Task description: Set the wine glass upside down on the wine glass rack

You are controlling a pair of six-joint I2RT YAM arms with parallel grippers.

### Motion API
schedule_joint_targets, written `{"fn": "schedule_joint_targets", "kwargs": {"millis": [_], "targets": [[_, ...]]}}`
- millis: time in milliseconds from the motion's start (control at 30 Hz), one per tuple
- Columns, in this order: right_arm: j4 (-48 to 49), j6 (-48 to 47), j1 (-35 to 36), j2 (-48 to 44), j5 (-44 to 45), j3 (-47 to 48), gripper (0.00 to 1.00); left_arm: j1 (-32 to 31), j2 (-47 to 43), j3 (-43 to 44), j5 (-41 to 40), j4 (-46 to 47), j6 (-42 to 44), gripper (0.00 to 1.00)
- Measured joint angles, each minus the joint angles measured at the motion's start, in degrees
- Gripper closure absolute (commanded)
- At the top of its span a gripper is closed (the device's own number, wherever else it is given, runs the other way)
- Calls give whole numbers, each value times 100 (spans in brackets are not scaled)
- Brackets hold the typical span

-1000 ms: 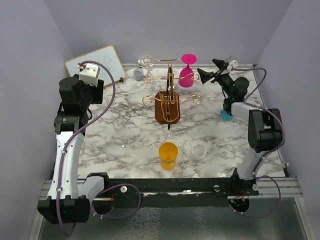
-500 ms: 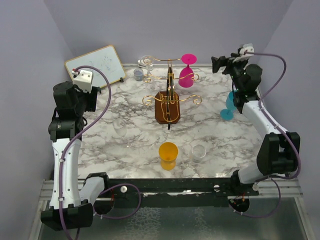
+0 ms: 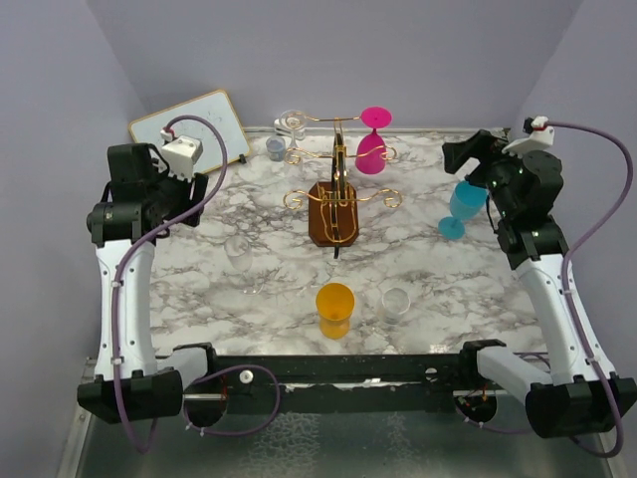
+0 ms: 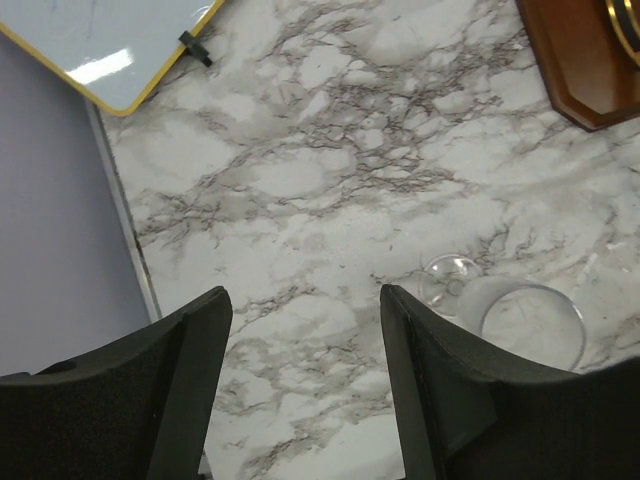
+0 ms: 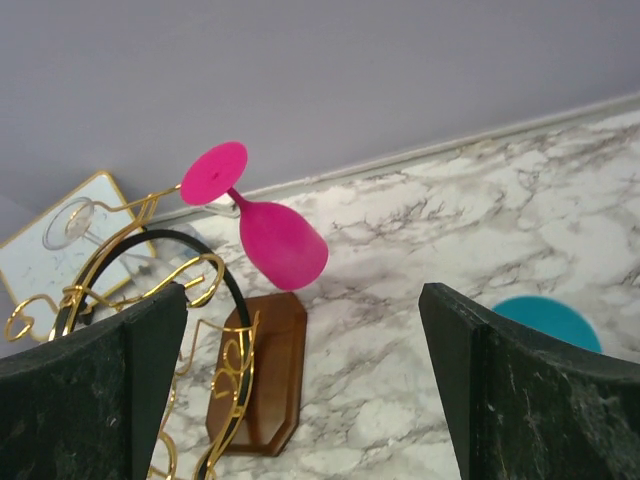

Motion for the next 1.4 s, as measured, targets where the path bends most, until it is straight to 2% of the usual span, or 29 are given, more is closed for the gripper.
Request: {"fn": "schedule_joint_targets", "kwargs": {"millis": [233,367,600,700,933,1100,1200,1300,1400], "targets": [[-1443,581,0,15,-114,153,1,-22,726,1034,1051,-1060,216,46],[-2138,887,0,79,-181,155,1,-39,992,1248,1397,-1469,479,48],[-1880,704,-2,-428,-1281,111,1,-39,1390,1248,1792,-2068,1023,53],[-1698,555,2,-535,-1631,111,1,-48,1541,1250,1937,-2297,1248,51],[-1631,356,2,-514,-1690,24,1,-208,1515,813,1993,-2354,1429,48],[-1655,188,0,-420,-1679,140,1,-848,1515,343,1810,-2103,1250,51],[-1661,105,0,-402,-1670,254,1,-1226,1515,146,1589,-1864,1106,64],[-1659,79,2,-459,-1657,289,1,-1287,1515,17,1316,-1650,975,84],[-1661,55,0,-535,-1650,291,1,-1287,1508,-50,1047,-1434,872,100]]}}
